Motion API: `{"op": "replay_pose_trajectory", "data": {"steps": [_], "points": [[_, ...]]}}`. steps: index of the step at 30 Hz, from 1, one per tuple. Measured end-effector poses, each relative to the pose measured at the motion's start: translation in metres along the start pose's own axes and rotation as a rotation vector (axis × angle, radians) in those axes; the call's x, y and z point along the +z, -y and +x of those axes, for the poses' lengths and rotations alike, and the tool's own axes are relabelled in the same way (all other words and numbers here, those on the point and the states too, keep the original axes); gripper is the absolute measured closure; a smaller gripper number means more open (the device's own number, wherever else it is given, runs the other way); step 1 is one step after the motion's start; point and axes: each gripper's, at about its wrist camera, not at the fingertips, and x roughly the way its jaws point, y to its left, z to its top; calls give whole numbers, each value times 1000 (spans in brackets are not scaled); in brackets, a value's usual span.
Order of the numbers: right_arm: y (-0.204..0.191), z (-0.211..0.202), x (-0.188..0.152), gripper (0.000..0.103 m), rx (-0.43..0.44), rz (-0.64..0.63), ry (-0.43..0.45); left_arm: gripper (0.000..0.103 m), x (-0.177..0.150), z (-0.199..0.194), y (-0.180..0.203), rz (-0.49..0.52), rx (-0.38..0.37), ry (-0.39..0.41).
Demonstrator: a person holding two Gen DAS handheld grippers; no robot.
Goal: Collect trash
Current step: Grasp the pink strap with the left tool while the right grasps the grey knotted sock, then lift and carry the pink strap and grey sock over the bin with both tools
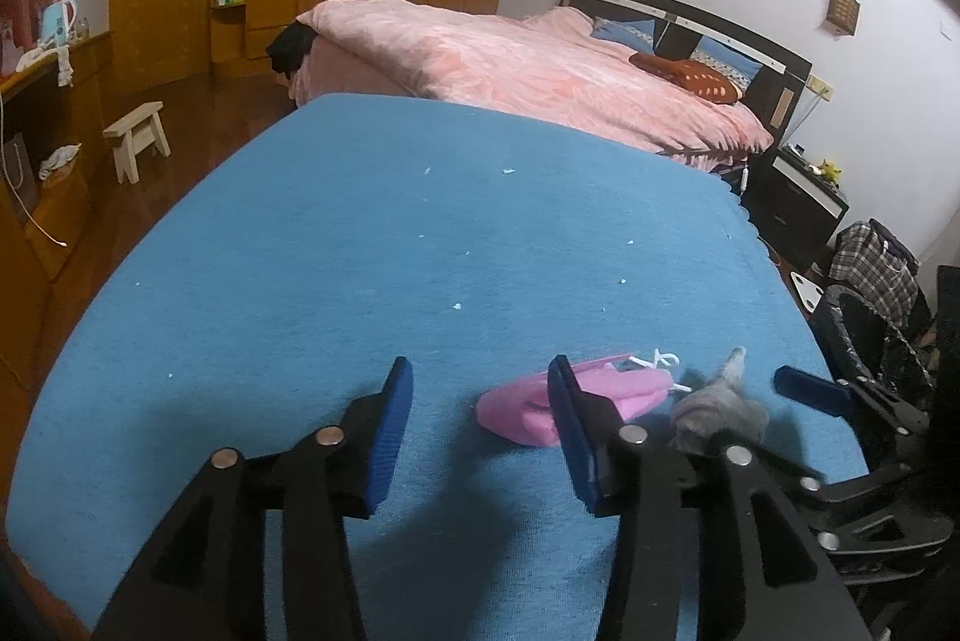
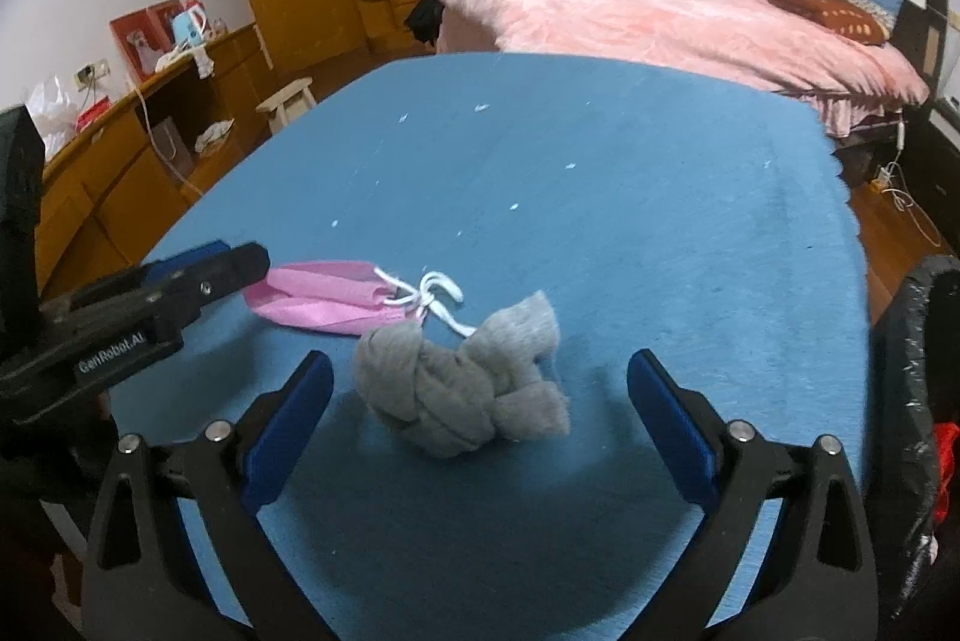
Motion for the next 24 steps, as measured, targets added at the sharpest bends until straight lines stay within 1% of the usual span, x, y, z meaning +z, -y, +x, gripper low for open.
{"op": "replay_pose_trajectory", "data": {"steps": [1, 2, 3, 4, 5, 7, 10, 14, 18, 20, 22, 23, 24], "points": [[-1, 3, -1, 39, 13, -5, -17, 51, 0, 0, 0, 0, -2, -1], [-1, 6, -2, 40, 30, -7, -39, 50, -1, 0, 0, -1, -5, -2], [-2, 6, -3, 42, 39, -10, -46, 46, -1, 1, 1, 0, -10, -6], [-2, 5, -4, 49, 45, -14, -43, 41, -2, 1, 3, 4, -15, -11], [-3, 3, -3, 51, 51, -24, -38, 39, -2, 0, 4, 8, -17, -13], [-5, -1, -3, 59, 45, -44, -29, 34, -3, 1, 8, 16, -30, -19], [-1, -8, -2, 62, 33, -40, -23, 30, -5, 4, 15, 24, -45, -38], [12, -14, -3, 63, -8, -18, -22, 30, -9, 13, 25, 43, -46, -79], [28, -20, -6, 63, -41, 14, -15, 30, -12, 21, 27, 36, -60, -106], [34, -21, -6, 63, -54, 23, -14, 33, -12, 25, 28, 31, -68, -121], [36, -22, -6, 63, -57, 30, -13, 47, -13, 26, 30, 35, -74, -124], [37, -23, -6, 63, -56, 31, -11, 52, -12, 27, 31, 42, -75, -125], [37, -23, -6, 63, -56, 30, -10, 60, -11, 27, 33, 47, -79, -124]]}}
